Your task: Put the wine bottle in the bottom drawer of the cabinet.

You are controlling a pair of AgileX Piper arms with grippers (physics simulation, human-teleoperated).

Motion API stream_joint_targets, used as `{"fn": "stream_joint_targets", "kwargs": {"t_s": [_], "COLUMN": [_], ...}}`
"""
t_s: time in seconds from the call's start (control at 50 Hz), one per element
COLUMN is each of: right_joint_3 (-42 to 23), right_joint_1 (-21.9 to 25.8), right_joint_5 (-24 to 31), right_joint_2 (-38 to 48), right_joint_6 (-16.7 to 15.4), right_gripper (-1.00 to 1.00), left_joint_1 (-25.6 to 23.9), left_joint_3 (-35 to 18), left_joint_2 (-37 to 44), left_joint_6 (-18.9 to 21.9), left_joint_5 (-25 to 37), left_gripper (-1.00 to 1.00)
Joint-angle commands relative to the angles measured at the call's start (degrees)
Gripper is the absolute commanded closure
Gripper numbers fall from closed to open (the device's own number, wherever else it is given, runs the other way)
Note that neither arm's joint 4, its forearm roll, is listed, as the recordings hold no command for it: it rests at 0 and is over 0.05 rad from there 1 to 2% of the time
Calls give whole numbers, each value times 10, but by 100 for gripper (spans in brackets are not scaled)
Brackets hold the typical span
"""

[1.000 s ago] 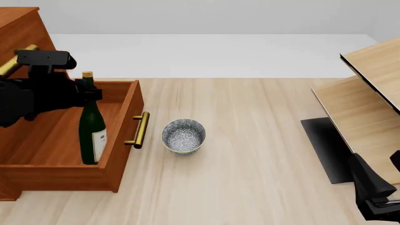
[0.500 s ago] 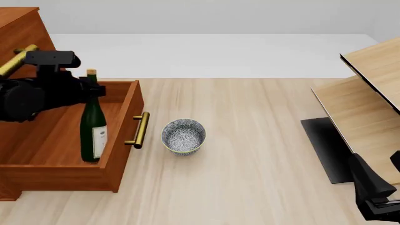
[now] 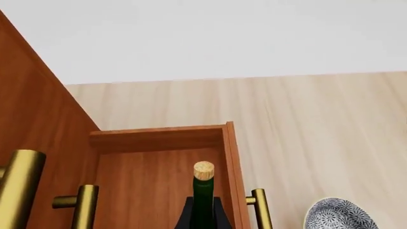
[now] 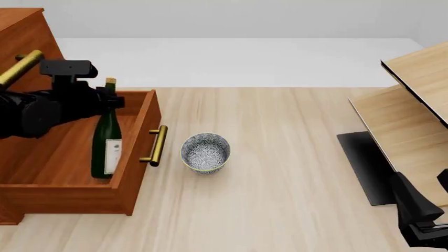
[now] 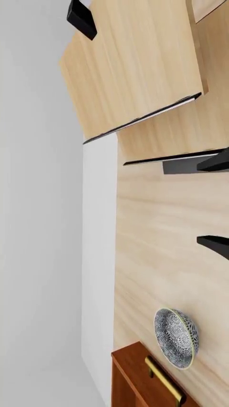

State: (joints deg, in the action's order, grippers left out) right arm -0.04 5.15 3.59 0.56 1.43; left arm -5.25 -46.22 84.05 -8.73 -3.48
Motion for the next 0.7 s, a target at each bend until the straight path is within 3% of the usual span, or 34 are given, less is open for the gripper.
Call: {"fn": "stream_joint_targets", "kwargs": {"t_s": [0.02, 0.42, 0.7], "right_joint_3": [0, 0, 0], "right_joint_1": [0, 0, 0], "right_joint_5": [1, -1, 1], "right_joint_2": [-1, 0, 0], "right_joint_6": [0, 0, -1], "right_gripper": [-100, -100, -100], "left_joint_1": [-4, 5, 18], "left_joint_3": [67, 70, 38], "left_joint_2": [47, 62, 83], "left_joint_6": [2, 3, 20], "left_joint_5": [4, -7, 2], "left_gripper": [100, 100, 100]}}
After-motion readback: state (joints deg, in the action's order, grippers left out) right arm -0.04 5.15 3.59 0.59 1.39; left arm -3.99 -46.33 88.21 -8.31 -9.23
